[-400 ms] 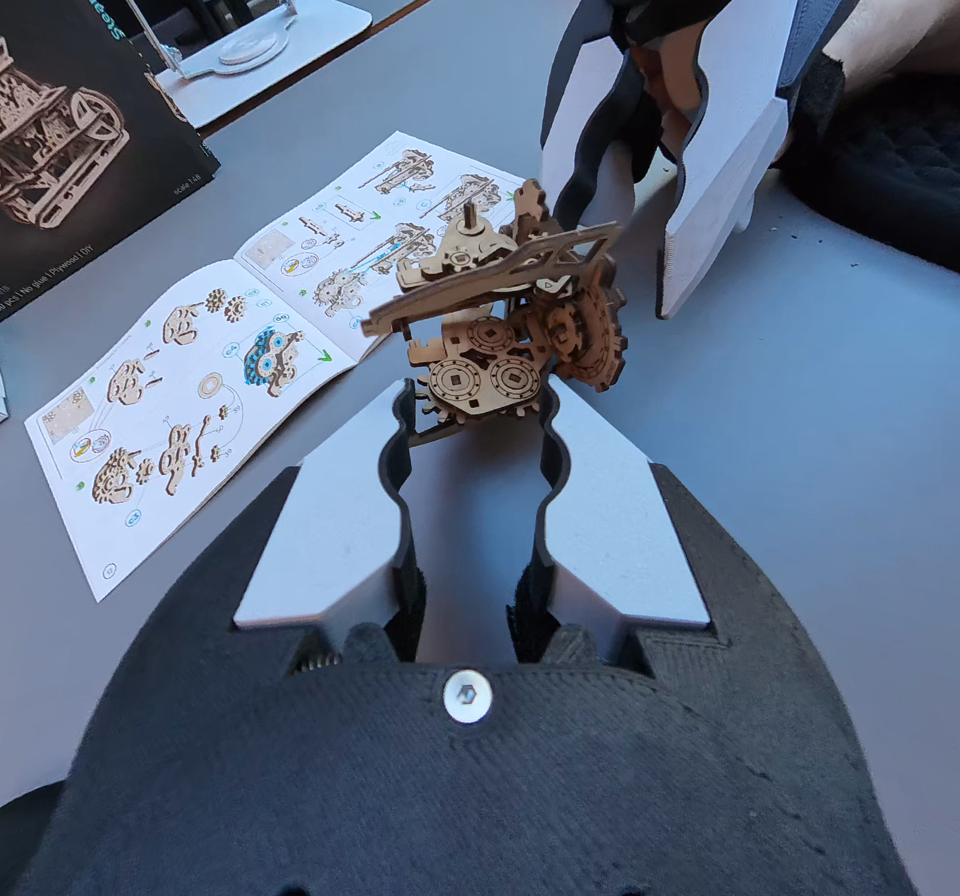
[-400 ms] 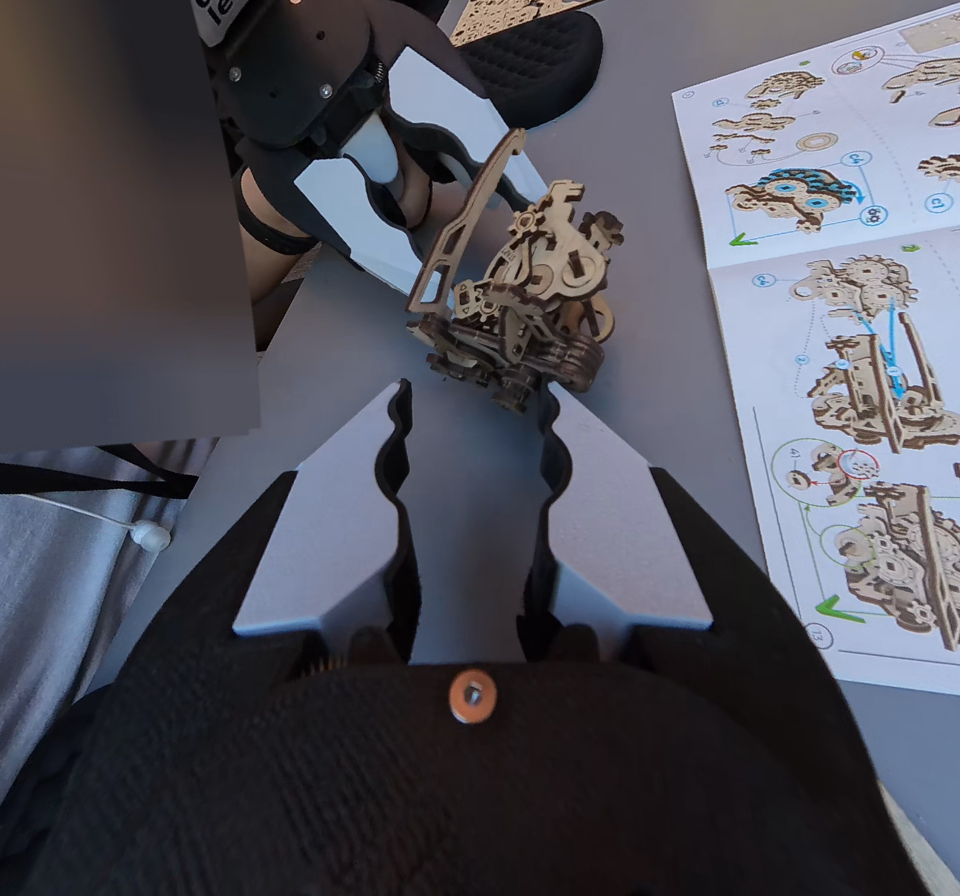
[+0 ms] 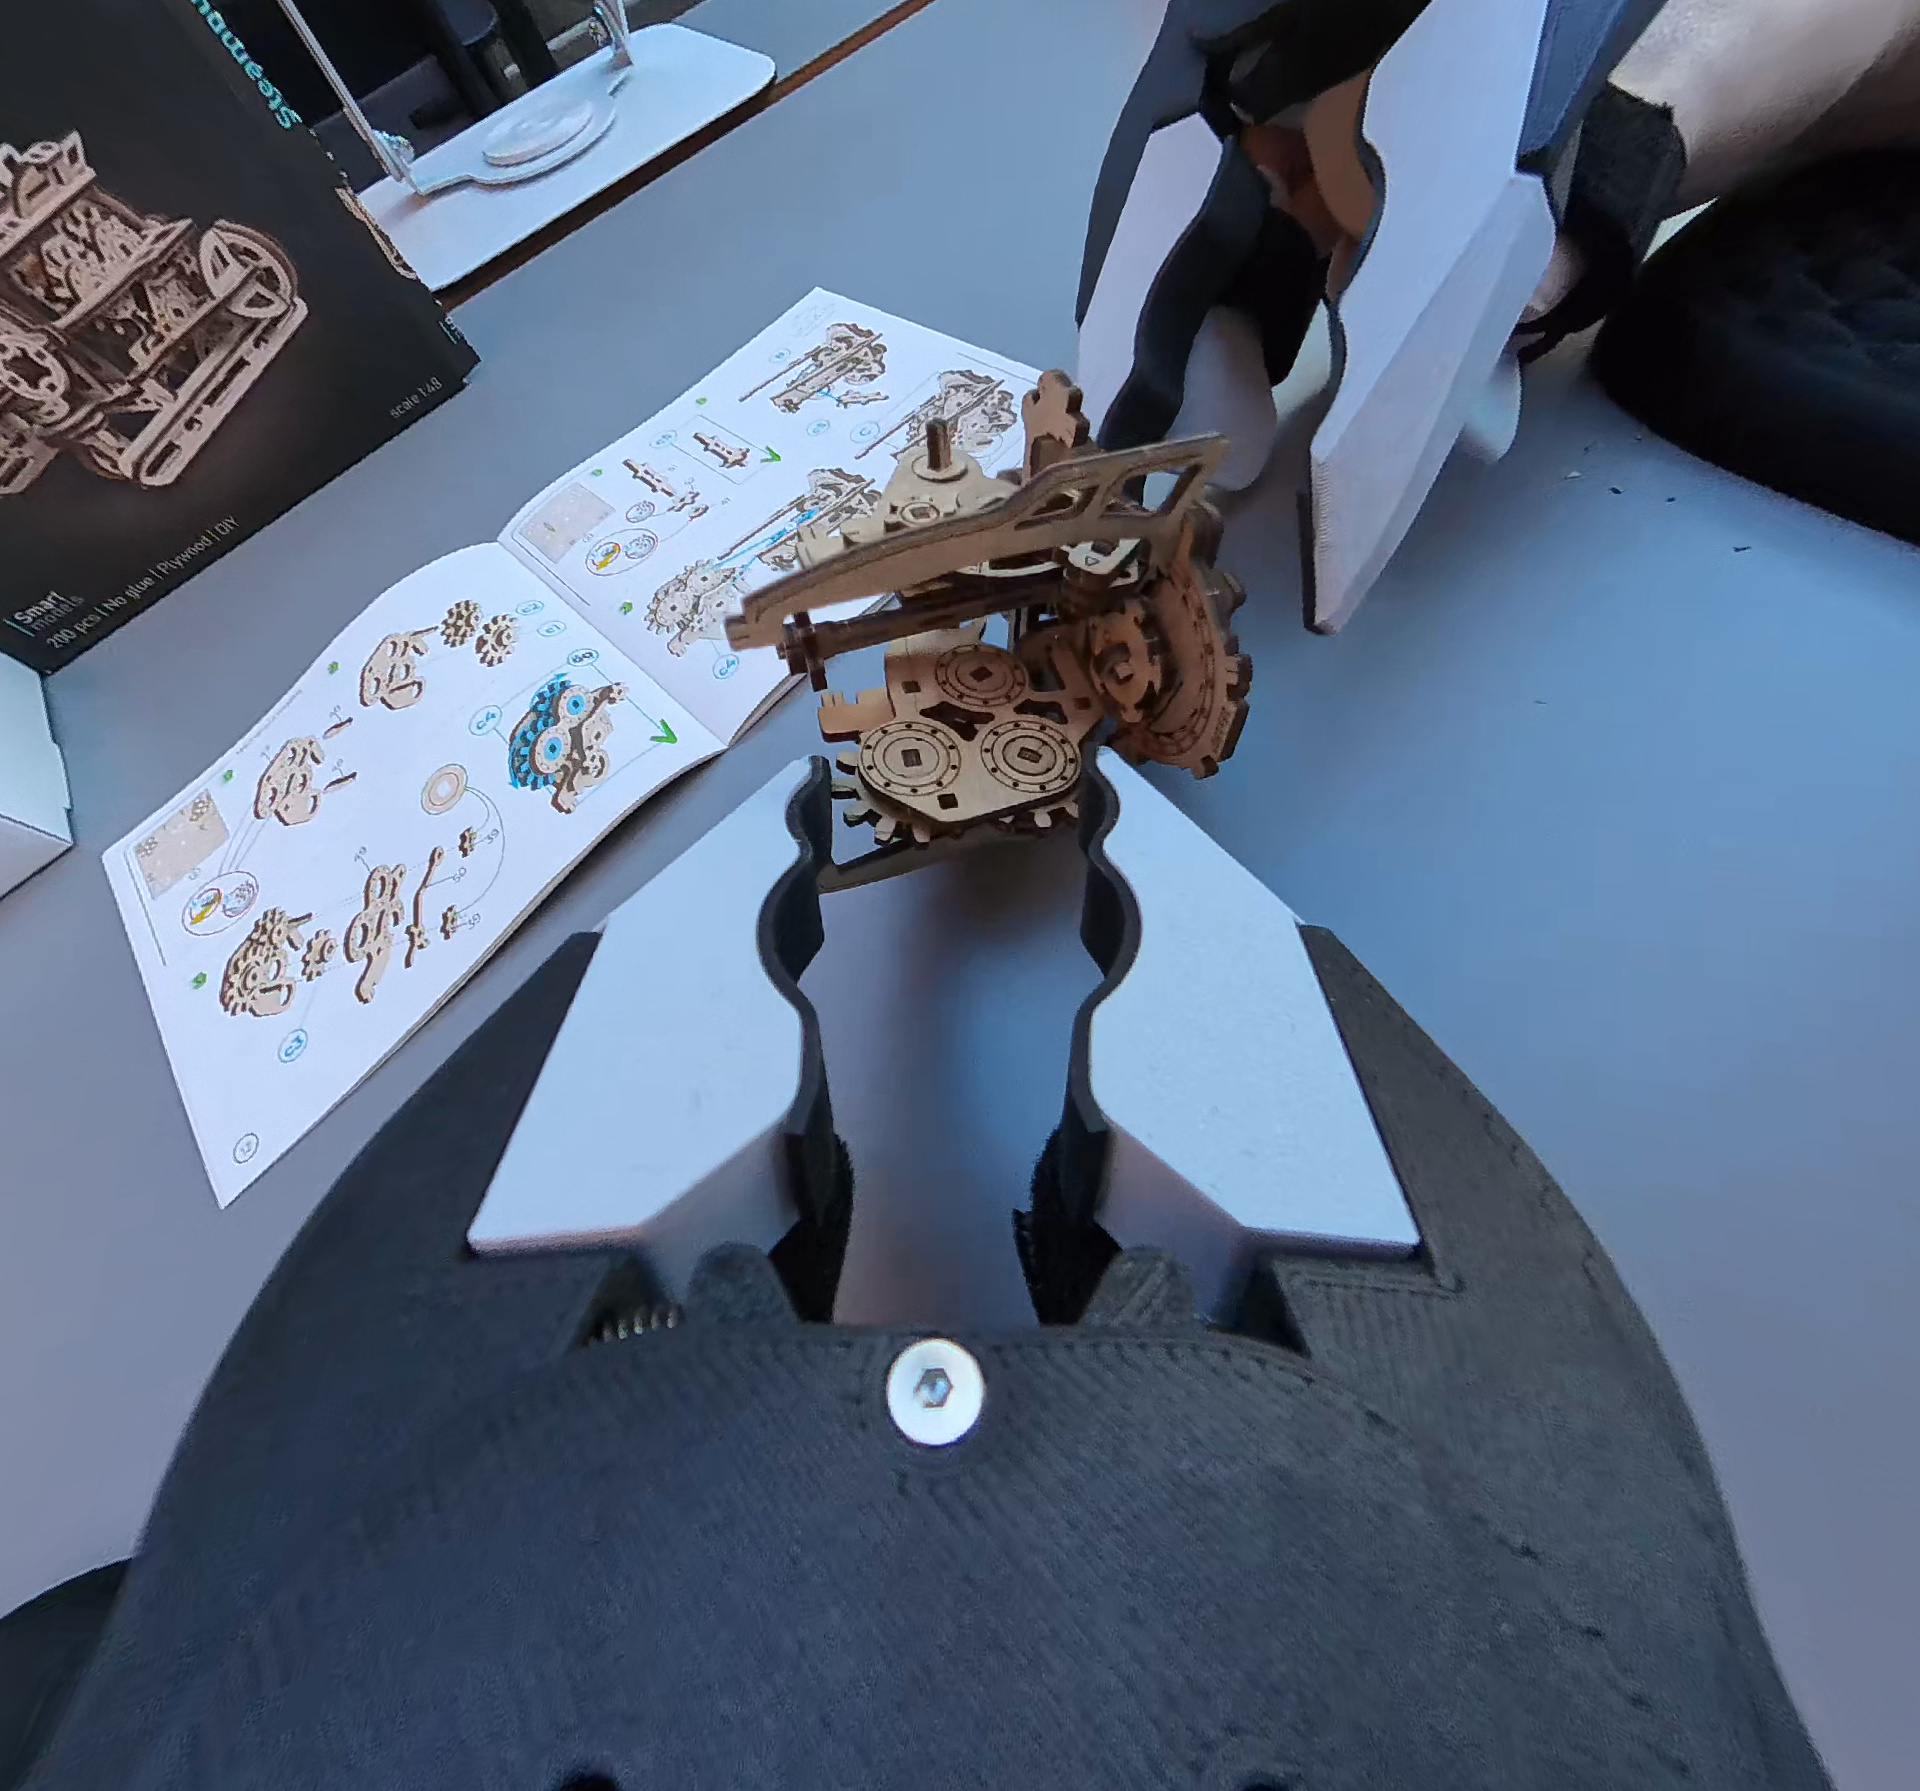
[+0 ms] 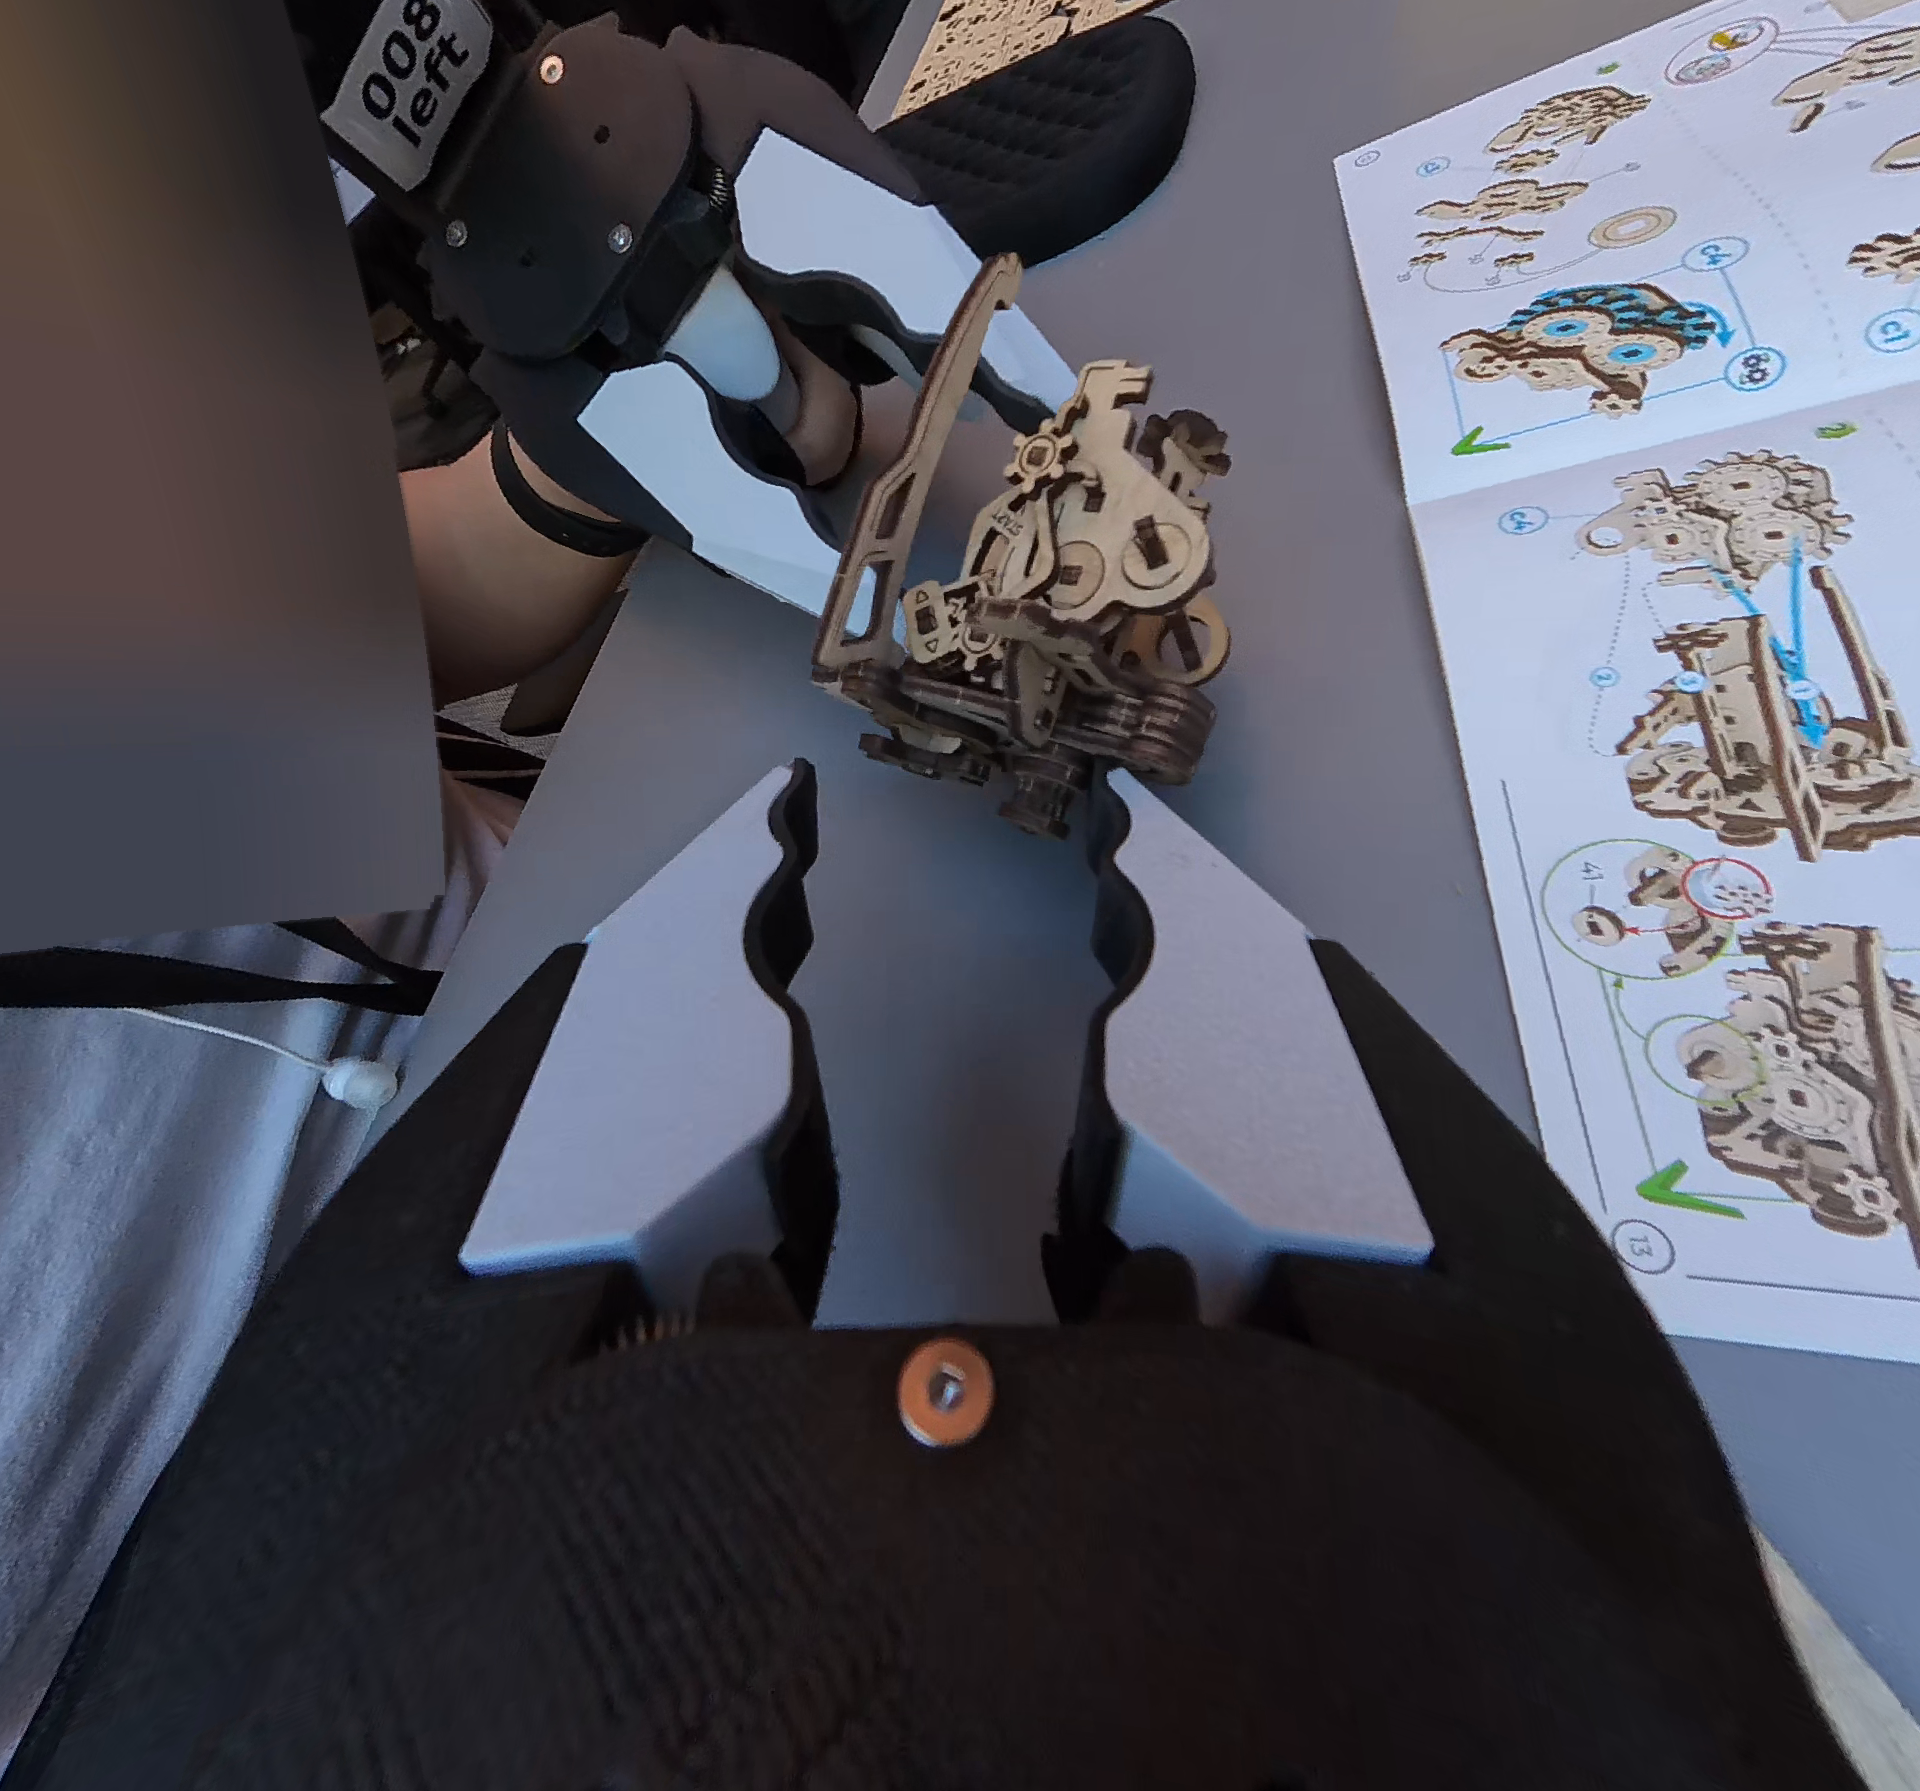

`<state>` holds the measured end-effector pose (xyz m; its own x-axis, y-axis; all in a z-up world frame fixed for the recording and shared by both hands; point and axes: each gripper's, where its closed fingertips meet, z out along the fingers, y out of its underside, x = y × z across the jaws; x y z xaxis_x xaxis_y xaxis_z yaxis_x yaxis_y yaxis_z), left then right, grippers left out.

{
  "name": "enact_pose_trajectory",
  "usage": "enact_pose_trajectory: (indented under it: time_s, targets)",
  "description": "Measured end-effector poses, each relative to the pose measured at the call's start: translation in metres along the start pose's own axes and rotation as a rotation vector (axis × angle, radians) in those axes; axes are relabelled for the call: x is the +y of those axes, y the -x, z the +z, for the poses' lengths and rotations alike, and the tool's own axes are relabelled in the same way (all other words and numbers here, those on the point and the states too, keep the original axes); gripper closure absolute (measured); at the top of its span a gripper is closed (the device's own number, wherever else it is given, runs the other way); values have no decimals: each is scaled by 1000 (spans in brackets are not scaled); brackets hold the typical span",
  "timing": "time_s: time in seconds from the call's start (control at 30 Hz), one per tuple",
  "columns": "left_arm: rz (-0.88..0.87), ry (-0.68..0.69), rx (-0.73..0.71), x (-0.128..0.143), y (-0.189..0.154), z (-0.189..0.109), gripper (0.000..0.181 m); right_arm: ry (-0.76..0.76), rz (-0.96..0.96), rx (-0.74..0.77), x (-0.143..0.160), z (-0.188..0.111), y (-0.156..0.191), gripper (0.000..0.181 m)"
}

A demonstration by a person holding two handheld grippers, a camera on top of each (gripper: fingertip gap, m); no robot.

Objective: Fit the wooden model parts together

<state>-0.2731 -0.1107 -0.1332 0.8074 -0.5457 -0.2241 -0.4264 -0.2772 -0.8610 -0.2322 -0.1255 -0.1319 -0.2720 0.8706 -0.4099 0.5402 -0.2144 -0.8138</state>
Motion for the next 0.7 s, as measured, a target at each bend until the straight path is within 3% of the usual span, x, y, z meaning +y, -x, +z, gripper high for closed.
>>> enact_pose_trajectory:
  time_s: [0.03,0.33,0.7]
  targets:
    - [-1,2,-2,0,0,0,135,-7,9,-5,-1,-1,0,131]
    - [-102,30,48,4,4,3,135,-29,65,-25,-5,-1,-4,130]
    - [-103,32,33,3,4,4,135,-8,1,54,-2,2,-7,135]
